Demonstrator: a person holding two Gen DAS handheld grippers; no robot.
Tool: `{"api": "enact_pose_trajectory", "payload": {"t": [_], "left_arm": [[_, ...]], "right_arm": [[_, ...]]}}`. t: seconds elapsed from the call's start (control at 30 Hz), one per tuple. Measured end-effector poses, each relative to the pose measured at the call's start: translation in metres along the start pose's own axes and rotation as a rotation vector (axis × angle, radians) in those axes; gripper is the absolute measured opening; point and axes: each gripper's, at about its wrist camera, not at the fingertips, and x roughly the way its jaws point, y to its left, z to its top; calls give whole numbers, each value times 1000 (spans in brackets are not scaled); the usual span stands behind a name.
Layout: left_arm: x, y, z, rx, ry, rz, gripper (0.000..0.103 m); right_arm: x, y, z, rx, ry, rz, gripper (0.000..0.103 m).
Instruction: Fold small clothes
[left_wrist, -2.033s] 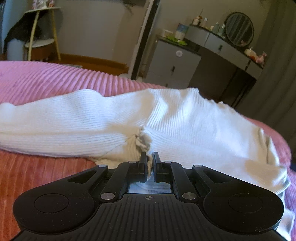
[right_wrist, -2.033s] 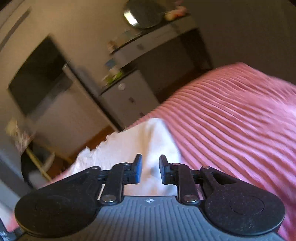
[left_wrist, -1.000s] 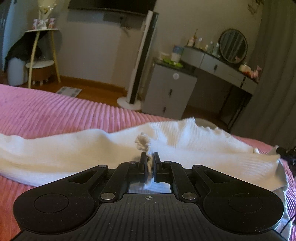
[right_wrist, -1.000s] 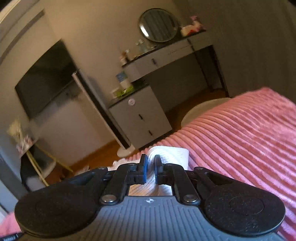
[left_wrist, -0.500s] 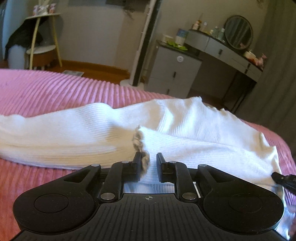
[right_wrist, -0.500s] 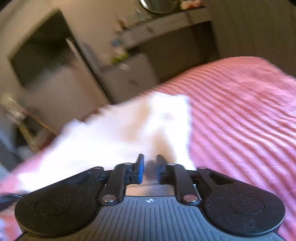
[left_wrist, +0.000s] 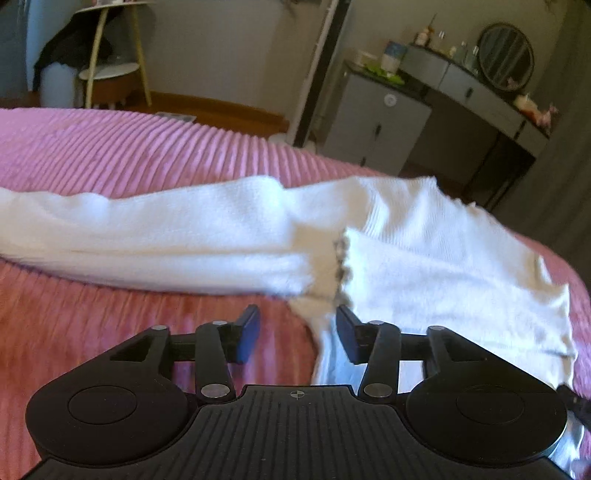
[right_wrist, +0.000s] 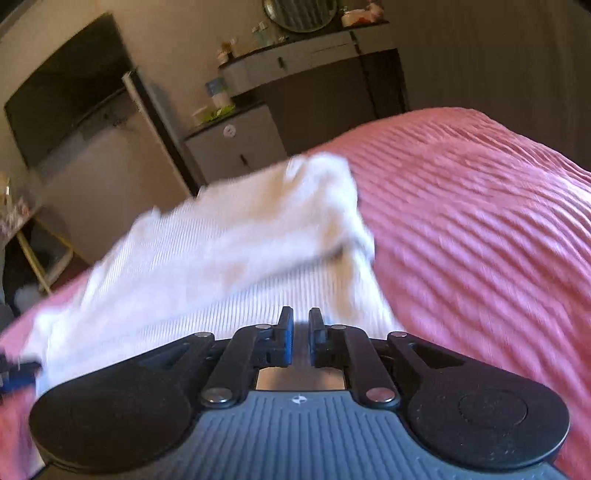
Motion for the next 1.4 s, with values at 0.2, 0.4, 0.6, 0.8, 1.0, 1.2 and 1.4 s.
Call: {"api": "enact_pose_trajectory", "payload": {"t": [0.2,0.4,0.6,0.8,1.0,1.2,1.4], "left_arm": [[-20,26,-5,-26,2,60,65],[-28,76,0,-133,-7,140,66],[-23,143,11,-258,-21,249,59],[-28,205,25,-400,-72,278,54],[-26,249,34,-574,-114,187,48],[-32,276,26,-824,-164,24,63],[-24,277,29,-798,-151,56,32]], "right_arm": [[-28,18,-18,-90,-1,-15,26],[-24,9,-41,-48,1,36,33],[-25,8,-51,-48,-49,63,40],[-24,17,-54,-99,-60,62,52],[-22,20,-55,-122,-62,65,59],[-22,20,-55,-124,-61,67,60],[-22,20,-54,-129,-60,70,61]]}}
